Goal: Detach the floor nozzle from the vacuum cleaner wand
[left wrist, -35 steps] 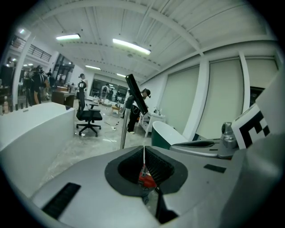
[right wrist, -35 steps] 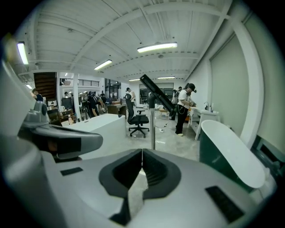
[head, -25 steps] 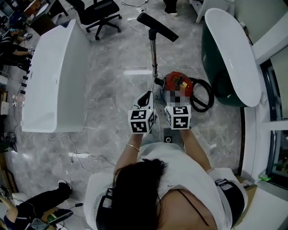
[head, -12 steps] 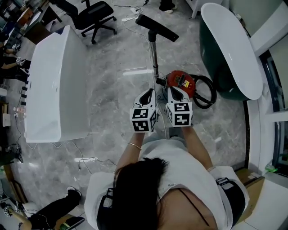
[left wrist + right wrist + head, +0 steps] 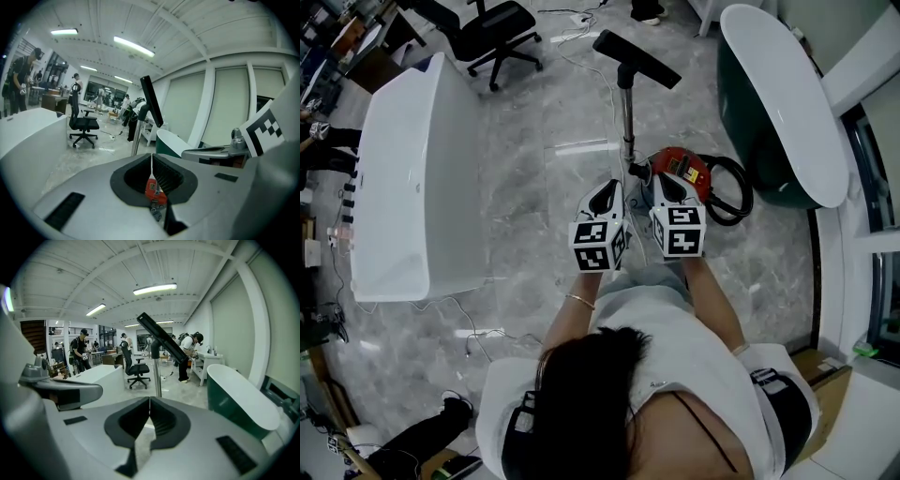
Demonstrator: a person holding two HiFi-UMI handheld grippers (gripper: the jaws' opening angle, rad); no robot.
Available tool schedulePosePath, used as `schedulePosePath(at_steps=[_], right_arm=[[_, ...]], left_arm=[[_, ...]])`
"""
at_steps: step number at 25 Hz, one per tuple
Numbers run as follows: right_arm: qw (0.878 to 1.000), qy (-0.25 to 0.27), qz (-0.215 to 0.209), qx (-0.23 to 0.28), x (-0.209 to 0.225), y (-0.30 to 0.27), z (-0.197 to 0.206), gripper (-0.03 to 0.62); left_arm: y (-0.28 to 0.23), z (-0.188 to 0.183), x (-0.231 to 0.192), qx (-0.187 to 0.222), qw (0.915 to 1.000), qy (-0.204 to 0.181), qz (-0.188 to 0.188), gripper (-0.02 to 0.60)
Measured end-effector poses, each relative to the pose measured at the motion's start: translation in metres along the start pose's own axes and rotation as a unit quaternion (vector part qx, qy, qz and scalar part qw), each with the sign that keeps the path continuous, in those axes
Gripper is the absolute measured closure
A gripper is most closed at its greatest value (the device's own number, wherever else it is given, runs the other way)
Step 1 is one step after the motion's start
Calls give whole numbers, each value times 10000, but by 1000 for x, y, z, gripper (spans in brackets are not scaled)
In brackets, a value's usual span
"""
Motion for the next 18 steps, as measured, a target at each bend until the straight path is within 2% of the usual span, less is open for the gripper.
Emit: schedulePosePath(at_steps=[4,9,18], right_arm=[[10000,-34,46,3,-2,-1,1,579],[10000,-42,-30,74,-4,-1,1,579],[10000,50,47,-43,-8,-2,-2,579]], left_arm=[[0,3,-7,-39,10000,26,6,569],[0,-3,-4,58,9997,65,217,569],[4,0,-17,30,9998,187,-12,569]])
Point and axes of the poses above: the fingertips, and each gripper's own axes: y backward along the fingers, x to its right, z out of its underside, the point moved 3 cm from there along y, backward along the fingers, and after that the axes turned 14 degrees about -z, right-handed, at the moved point
